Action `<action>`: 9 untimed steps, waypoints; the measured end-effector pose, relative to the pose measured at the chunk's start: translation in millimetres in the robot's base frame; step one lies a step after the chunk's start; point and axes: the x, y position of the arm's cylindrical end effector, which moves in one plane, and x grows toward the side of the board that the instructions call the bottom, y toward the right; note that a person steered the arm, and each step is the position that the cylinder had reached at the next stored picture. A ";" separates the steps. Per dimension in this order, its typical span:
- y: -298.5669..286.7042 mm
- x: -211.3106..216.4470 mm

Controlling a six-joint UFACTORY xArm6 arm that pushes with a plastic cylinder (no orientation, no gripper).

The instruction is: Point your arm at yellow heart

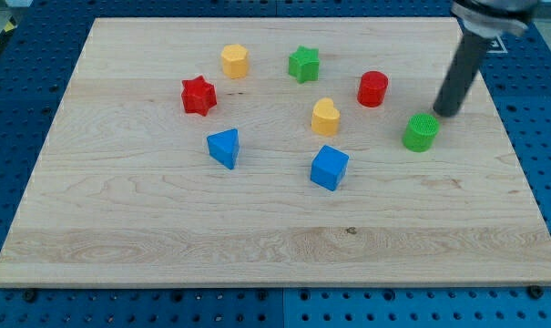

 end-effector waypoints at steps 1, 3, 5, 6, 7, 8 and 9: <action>3.0 57.9; 0.4 92.3; -59.7 91.0; -65.4 87.3; -96.0 74.1; -99.6 71.1; -105.7 48.2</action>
